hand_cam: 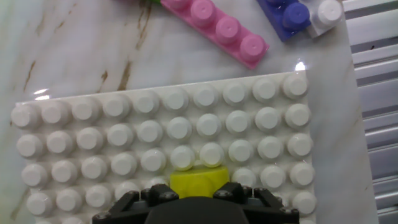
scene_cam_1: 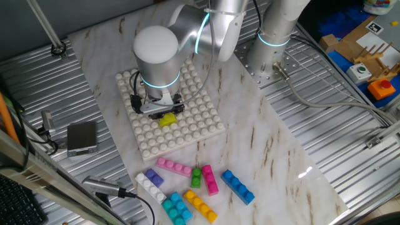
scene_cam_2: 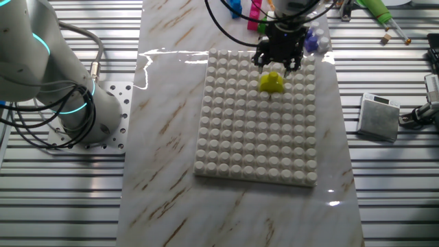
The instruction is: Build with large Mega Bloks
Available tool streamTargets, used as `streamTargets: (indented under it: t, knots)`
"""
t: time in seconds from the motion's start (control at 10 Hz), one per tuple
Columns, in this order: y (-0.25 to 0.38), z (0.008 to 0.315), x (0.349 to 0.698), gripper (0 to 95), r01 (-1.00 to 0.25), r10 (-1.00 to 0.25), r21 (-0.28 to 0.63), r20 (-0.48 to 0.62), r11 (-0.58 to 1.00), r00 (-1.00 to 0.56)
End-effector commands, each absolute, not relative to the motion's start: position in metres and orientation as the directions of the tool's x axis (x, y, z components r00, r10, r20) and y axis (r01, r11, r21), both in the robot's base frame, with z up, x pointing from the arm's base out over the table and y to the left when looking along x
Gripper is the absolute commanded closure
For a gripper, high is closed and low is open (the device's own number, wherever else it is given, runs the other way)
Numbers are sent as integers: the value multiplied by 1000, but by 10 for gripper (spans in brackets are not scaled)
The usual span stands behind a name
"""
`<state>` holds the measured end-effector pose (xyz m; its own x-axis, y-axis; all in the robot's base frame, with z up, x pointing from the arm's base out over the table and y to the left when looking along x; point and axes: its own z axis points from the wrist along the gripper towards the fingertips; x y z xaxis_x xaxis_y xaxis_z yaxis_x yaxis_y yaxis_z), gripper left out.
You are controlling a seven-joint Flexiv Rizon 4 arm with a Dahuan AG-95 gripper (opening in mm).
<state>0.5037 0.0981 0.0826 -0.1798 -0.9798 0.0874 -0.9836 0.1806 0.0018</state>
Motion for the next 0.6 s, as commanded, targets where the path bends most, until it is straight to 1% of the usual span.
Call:
streamTargets:
  t: [0.1,0.4,0.5,0.6]
  knots:
    - [98,82,504,570,-984,-980,-9,86,179,-179]
    - [97,80,503,570,-984,-980,-13,86,178,-179]
    - [97,81,503,760,-984,-981,-15,86,175,-176]
    - [96,81,503,760,-984,-981,-20,83,175,-176]
